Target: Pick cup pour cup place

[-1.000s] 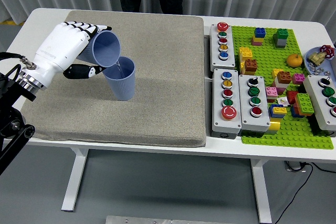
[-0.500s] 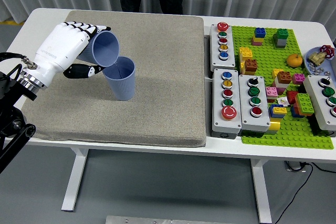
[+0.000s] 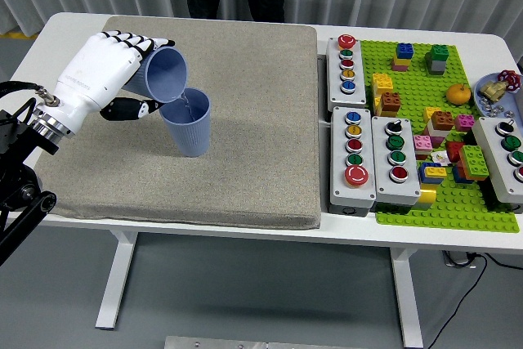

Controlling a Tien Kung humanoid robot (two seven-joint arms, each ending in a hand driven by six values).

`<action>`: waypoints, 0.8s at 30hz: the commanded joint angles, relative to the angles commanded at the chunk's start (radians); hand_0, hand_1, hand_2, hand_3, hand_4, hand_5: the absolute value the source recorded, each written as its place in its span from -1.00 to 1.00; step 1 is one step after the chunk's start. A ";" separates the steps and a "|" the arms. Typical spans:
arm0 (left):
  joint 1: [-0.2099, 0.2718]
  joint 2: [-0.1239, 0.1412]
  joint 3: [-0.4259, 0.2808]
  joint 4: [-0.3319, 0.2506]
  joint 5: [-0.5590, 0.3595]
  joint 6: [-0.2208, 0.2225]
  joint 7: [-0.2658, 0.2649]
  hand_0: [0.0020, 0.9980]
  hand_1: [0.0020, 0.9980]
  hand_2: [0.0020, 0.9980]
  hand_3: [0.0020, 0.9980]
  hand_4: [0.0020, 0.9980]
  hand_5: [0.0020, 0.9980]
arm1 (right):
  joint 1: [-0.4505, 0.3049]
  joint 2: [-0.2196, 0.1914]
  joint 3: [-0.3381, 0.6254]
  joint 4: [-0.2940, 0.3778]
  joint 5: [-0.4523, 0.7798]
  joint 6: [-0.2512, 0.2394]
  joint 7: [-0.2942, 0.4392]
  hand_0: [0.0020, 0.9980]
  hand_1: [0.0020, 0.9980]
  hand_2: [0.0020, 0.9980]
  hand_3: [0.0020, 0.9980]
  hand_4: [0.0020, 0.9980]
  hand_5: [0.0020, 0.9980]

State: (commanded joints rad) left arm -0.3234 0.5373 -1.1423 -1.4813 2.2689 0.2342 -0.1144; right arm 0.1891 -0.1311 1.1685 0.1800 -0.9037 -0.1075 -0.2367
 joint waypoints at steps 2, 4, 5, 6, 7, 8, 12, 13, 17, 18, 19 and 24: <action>-0.004 0.003 0.005 0.000 0.000 0.011 0.003 -0.10 0.00 0.09 0.13 0.32 -0.99 | 0.001 0.000 0.000 0.000 0.001 0.000 0.000 0.49 0.43 0.47 0.27 -0.63 -0.17; -0.007 0.004 0.009 0.002 0.000 0.018 0.007 -0.10 0.00 0.09 0.13 0.32 -0.99 | 0.001 0.000 0.000 0.000 0.001 0.000 0.000 0.49 0.43 0.47 0.27 -0.63 -0.17; -0.008 0.005 0.010 0.003 0.000 0.020 0.009 -0.10 0.00 0.09 0.13 0.32 -0.99 | 0.001 0.000 0.000 0.000 0.002 0.000 0.000 0.49 0.43 0.47 0.27 -0.63 -0.17; -0.010 0.006 0.011 0.006 0.000 0.020 0.010 -0.10 0.00 0.09 0.13 0.32 -0.99 | 0.001 0.000 0.000 0.000 0.002 0.000 0.000 0.49 0.43 0.47 0.27 -0.63 -0.17; -0.011 0.006 0.011 0.007 0.000 0.019 0.010 -0.10 0.00 0.09 0.13 0.32 -0.99 | 0.001 0.000 0.000 0.000 0.002 0.000 0.000 0.49 0.43 0.47 0.27 -0.63 -0.17; -0.012 0.007 0.011 0.009 0.000 0.018 0.010 -0.10 0.00 0.09 0.13 0.32 -0.98 | 0.001 0.000 -0.001 0.000 0.002 0.000 0.000 0.49 0.43 0.48 0.27 -0.62 -0.16; -0.017 0.010 0.021 0.015 0.000 0.020 0.012 -0.10 0.00 0.09 0.13 0.32 -0.98 | 0.000 0.000 -0.002 0.000 0.004 0.000 0.000 0.49 0.43 0.48 0.27 -0.62 -0.16; -0.018 0.011 0.023 0.017 0.000 0.021 0.012 -0.10 0.00 0.09 0.13 0.32 -0.98 | 0.001 0.000 -0.002 0.000 0.004 -0.001 0.001 0.49 0.43 0.48 0.27 -0.62 -0.16; -0.023 0.013 0.033 0.021 0.000 0.032 0.014 -0.10 0.00 0.09 0.13 0.32 -0.98 | 0.002 -0.001 -0.002 0.000 0.004 -0.001 0.001 0.49 0.43 0.48 0.27 -0.62 -0.16; -0.023 0.013 0.034 0.021 0.000 0.033 0.014 -0.10 0.00 0.09 0.13 0.32 -0.98 | 0.002 -0.001 -0.002 0.000 0.004 -0.001 0.001 0.49 0.43 0.48 0.27 -0.62 -0.16; -0.025 0.014 0.036 0.023 0.000 0.042 0.015 -0.10 0.00 0.09 0.13 0.32 -0.98 | 0.002 -0.001 -0.002 0.000 0.005 -0.001 0.001 0.49 0.43 0.48 0.27 -0.62 -0.16; -0.024 0.016 0.031 0.028 0.000 0.064 0.023 -0.10 0.00 0.09 0.13 0.32 -0.97 | 0.003 -0.001 -0.002 0.000 0.006 -0.001 0.001 0.49 0.43 0.48 0.27 -0.62 -0.16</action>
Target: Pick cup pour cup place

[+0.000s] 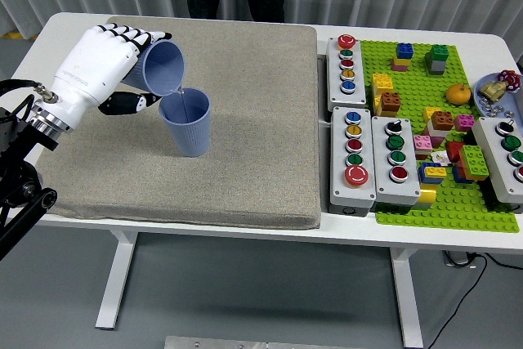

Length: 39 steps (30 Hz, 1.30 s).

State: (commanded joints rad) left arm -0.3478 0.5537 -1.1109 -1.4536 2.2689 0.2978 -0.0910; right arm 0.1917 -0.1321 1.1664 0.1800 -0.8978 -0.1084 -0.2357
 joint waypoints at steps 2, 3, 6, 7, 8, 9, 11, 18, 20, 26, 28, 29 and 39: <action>-0.001 0.001 0.002 0.001 0.000 0.004 0.001 -0.10 0.00 0.09 0.13 0.31 -0.97 | 0.000 0.000 0.000 0.000 -0.001 0.000 0.000 0.49 0.43 0.47 0.27 -0.62 -0.16; -0.001 0.002 0.004 0.001 0.000 0.006 0.001 -0.10 0.00 0.09 0.13 0.31 -0.97 | 0.000 0.000 0.000 0.000 -0.002 0.000 0.000 0.49 0.43 0.47 0.27 -0.62 -0.16; -0.003 0.006 0.014 0.002 0.000 0.012 0.005 -0.10 0.00 0.09 0.13 0.31 -0.97 | 0.000 0.000 0.001 0.000 -0.003 0.000 -0.001 0.49 0.43 0.47 0.27 -0.62 -0.16; -0.004 0.007 0.016 0.002 0.000 0.013 0.006 -0.10 0.00 0.09 0.13 0.31 -0.97 | 0.000 0.000 0.002 0.000 -0.003 0.000 -0.001 0.49 0.43 0.47 0.27 -0.62 -0.16; -0.004 0.008 0.019 0.002 0.000 0.014 0.007 -0.10 0.00 0.09 0.13 0.31 -0.97 | -0.001 0.001 0.001 0.000 -0.002 0.000 -0.001 0.49 0.43 0.48 0.28 -0.62 -0.16; -0.004 0.010 0.020 0.003 0.000 0.014 0.007 -0.10 0.00 0.09 0.13 0.31 -0.97 | -0.001 0.001 0.001 0.000 -0.002 0.000 0.000 0.49 0.43 0.48 0.28 -0.62 -0.16; -0.004 0.013 0.025 0.003 0.000 0.017 0.010 -0.10 0.00 0.09 0.13 0.31 -0.97 | -0.001 0.001 0.001 0.000 -0.002 0.000 -0.001 0.49 0.43 0.48 0.28 -0.62 -0.16; -0.018 0.033 0.065 0.011 0.000 0.047 0.026 -0.11 0.00 0.09 0.13 0.31 -0.97 | 0.001 0.000 0.001 0.000 -0.002 0.000 -0.001 0.49 0.43 0.48 0.28 -0.62 -0.16; -0.018 0.036 0.071 0.012 0.000 0.054 0.030 -0.11 -0.01 0.09 0.13 0.31 -0.97 | 0.001 0.000 0.001 0.000 -0.001 0.000 -0.001 0.49 0.43 0.48 0.28 -0.62 -0.16; -0.019 0.036 0.083 0.016 0.000 0.062 0.035 -0.10 -0.01 0.09 0.13 0.31 -0.96 | -0.001 0.000 0.000 0.000 0.000 0.000 -0.001 0.49 0.44 0.47 0.28 -0.62 -0.16; -0.021 0.034 0.086 0.019 0.000 0.062 0.037 -0.10 -0.01 0.09 0.13 0.31 -0.96 | -0.002 0.001 0.001 0.000 -0.003 0.000 -0.001 0.49 0.44 0.47 0.28 -0.62 -0.16; -0.020 0.032 0.086 0.021 0.000 0.061 0.039 -0.10 -0.01 0.09 0.13 0.31 -0.96 | -0.003 0.001 0.002 0.000 -0.003 0.000 -0.002 0.49 0.44 0.47 0.28 -0.62 -0.16; -0.019 0.029 0.075 0.014 0.000 0.014 0.039 -0.10 -0.01 0.09 0.13 0.30 -0.96 | -0.005 0.002 0.003 0.000 -0.006 0.000 -0.002 0.49 0.43 0.48 0.27 -0.62 -0.15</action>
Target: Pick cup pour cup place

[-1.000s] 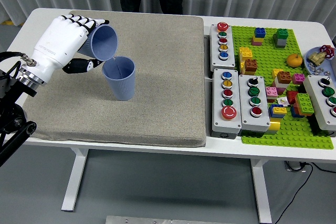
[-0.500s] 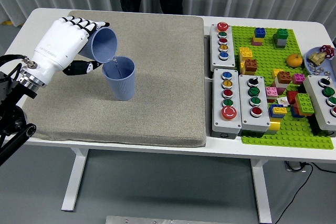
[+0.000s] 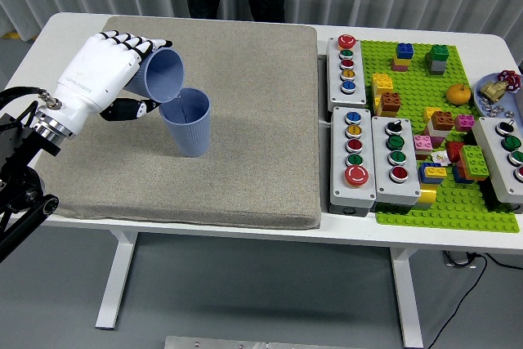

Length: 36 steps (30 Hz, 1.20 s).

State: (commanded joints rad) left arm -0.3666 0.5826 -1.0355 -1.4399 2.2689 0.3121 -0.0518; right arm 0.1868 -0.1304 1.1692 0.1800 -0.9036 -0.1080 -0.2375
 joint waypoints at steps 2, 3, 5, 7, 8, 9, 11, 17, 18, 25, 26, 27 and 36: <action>-0.002 0.003 0.004 -0.001 0.000 -0.001 0.004 -0.10 -0.01 0.09 0.13 0.30 -0.96 | 0.000 0.000 -0.001 0.000 0.002 0.000 0.000 0.49 0.43 0.48 0.27 -0.62 -0.15; -0.003 0.004 0.008 0.000 0.000 0.004 0.006 -0.10 -0.01 0.09 0.13 0.30 -0.96 | 0.000 0.000 -0.001 0.000 0.003 0.000 0.000 0.49 0.43 0.48 0.27 -0.62 -0.15; -0.008 0.008 0.016 0.006 0.000 0.015 0.012 -0.09 0.00 0.09 0.13 0.30 -0.95 | 0.001 0.000 -0.002 0.000 0.003 0.000 0.000 0.49 0.44 0.48 0.27 -0.62 -0.15; -0.010 0.011 0.019 0.007 0.000 0.016 0.015 -0.09 0.00 0.09 0.13 0.30 -0.95 | 0.001 0.000 -0.002 0.000 0.004 0.000 0.001 0.49 0.44 0.48 0.27 -0.62 -0.15; -0.011 0.012 0.021 0.006 0.000 0.015 0.016 -0.09 0.00 0.09 0.13 0.30 -0.95 | 0.001 0.000 -0.002 0.000 0.005 -0.001 0.001 0.49 0.44 0.48 0.27 -0.62 -0.15; -0.012 0.014 0.022 0.006 0.000 0.012 0.016 -0.09 0.00 0.09 0.13 0.30 -0.95 | 0.001 0.000 -0.002 0.000 0.005 -0.001 0.001 0.49 0.44 0.48 0.27 -0.62 -0.15; -0.015 0.017 0.024 0.003 0.000 0.006 0.017 -0.09 0.00 0.09 0.13 0.29 -0.96 | 0.001 0.000 -0.002 0.000 0.004 -0.001 0.001 0.49 0.43 0.48 0.27 -0.62 -0.15; -0.030 0.033 0.054 0.005 0.000 0.017 0.032 -0.09 0.00 0.09 0.13 0.29 -0.96 | 0.002 -0.001 -0.002 0.000 0.005 -0.001 0.000 0.49 0.43 0.48 0.27 -0.63 -0.16; -0.032 0.037 0.057 0.005 0.000 0.018 0.033 -0.09 0.00 0.09 0.13 0.29 -0.96 | 0.002 -0.001 -0.002 0.000 0.006 -0.001 0.000 0.49 0.43 0.48 0.27 -0.63 -0.16; -0.041 0.043 0.068 0.000 0.000 0.016 0.035 -0.09 0.00 0.10 0.13 0.28 -0.95 | 0.003 -0.001 -0.002 0.000 0.009 -0.002 0.001 0.49 0.43 0.47 0.27 -0.63 -0.16; -0.041 0.043 0.068 -0.001 0.000 0.011 0.035 -0.09 0.00 0.10 0.13 0.28 -0.95 | 0.003 -0.001 -0.003 0.000 0.008 -0.002 0.001 0.49 0.43 0.47 0.27 -0.63 -0.16; -0.041 0.043 0.068 -0.001 0.000 0.010 0.035 -0.09 0.00 0.10 0.13 0.28 -0.95 | 0.003 -0.001 -0.003 0.000 0.008 -0.002 0.001 0.49 0.43 0.47 0.27 -0.63 -0.16; -0.042 0.044 0.072 -0.003 0.000 0.009 0.044 -0.09 0.00 0.10 0.13 0.27 -0.96 | 0.001 -0.001 -0.003 0.000 0.009 -0.002 0.001 0.49 0.43 0.47 0.27 -0.63 -0.16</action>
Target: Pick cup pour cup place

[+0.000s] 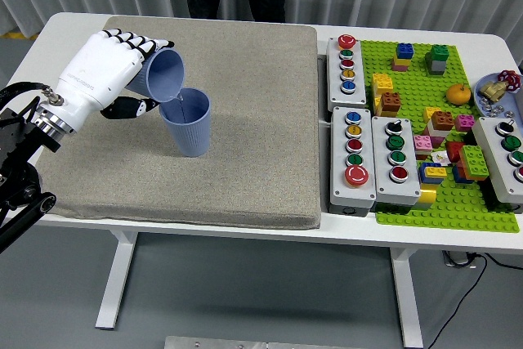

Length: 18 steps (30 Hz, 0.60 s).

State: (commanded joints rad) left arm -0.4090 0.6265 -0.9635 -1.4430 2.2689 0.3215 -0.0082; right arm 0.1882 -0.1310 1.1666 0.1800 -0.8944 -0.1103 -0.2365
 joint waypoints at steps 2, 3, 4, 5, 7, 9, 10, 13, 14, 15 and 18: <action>0.000 0.000 0.001 -0.001 0.000 0.001 0.001 -0.09 0.00 0.10 0.13 0.27 -0.96 | 0.000 0.000 -0.001 0.000 0.001 0.000 0.000 0.49 0.43 0.47 0.27 -0.63 -0.16; 0.001 0.001 0.003 -0.003 0.000 0.004 0.004 -0.09 0.00 0.10 0.13 0.27 -0.96 | -0.001 0.000 0.000 0.000 0.001 0.000 0.000 0.49 0.43 0.47 0.27 -0.63 -0.16; 0.001 0.001 0.005 -0.004 0.000 0.006 0.006 -0.09 0.00 0.10 0.13 0.27 -0.96 | -0.001 0.000 0.000 0.000 0.001 0.000 0.000 0.49 0.43 0.47 0.27 -0.63 -0.16; -0.001 0.003 0.006 -0.006 0.000 0.008 0.009 -0.09 0.00 0.10 0.13 0.27 -0.96 | -0.001 0.000 0.000 0.000 0.000 0.000 0.000 0.49 0.43 0.47 0.27 -0.63 -0.16; -0.004 0.004 0.008 -0.004 0.000 0.010 0.011 -0.08 0.00 0.10 0.13 0.26 -0.96 | -0.001 0.000 0.000 0.000 0.000 0.000 0.000 0.49 0.43 0.47 0.27 -0.63 -0.16; -0.008 0.010 0.011 -0.006 0.000 0.010 0.012 -0.08 0.00 0.10 0.13 0.26 -0.96 | 0.000 0.000 0.000 0.000 0.000 -0.001 0.000 0.49 0.43 0.47 0.27 -0.63 -0.16; -0.008 0.011 0.012 -0.007 0.000 0.010 0.012 -0.08 0.00 0.10 0.13 0.26 -0.96 | 0.000 0.000 0.000 0.000 0.000 -0.001 0.000 0.49 0.43 0.47 0.27 -0.63 -0.16; -0.017 0.017 0.023 -0.011 0.000 0.010 0.015 -0.08 0.00 0.10 0.13 0.25 -0.97 | 0.001 0.000 -0.001 0.000 0.002 -0.001 0.001 0.49 0.43 0.47 0.27 -0.63 -0.16; -0.018 0.018 0.024 -0.011 0.000 0.011 0.016 -0.08 0.00 0.10 0.13 0.25 -0.97 | 0.001 0.000 -0.001 0.000 0.002 -0.001 0.001 0.49 0.43 0.47 0.27 -0.63 -0.16; -0.020 0.018 0.026 -0.012 0.000 0.011 0.017 -0.08 0.00 0.10 0.13 0.25 -0.97 | 0.001 0.000 -0.002 0.000 0.004 -0.001 0.001 0.49 0.43 0.47 0.27 -0.63 -0.16; -0.020 0.017 0.025 -0.011 0.000 0.011 0.014 -0.08 0.01 0.10 0.13 0.25 -0.98 | 0.000 0.000 -0.001 0.000 0.003 -0.001 0.001 0.49 0.43 0.47 0.27 -0.63 -0.17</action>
State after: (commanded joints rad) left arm -0.4292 0.6440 -0.9384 -1.4538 2.2689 0.3328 0.0055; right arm 0.1880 -0.1311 1.1654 0.1800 -0.8916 -0.1111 -0.2358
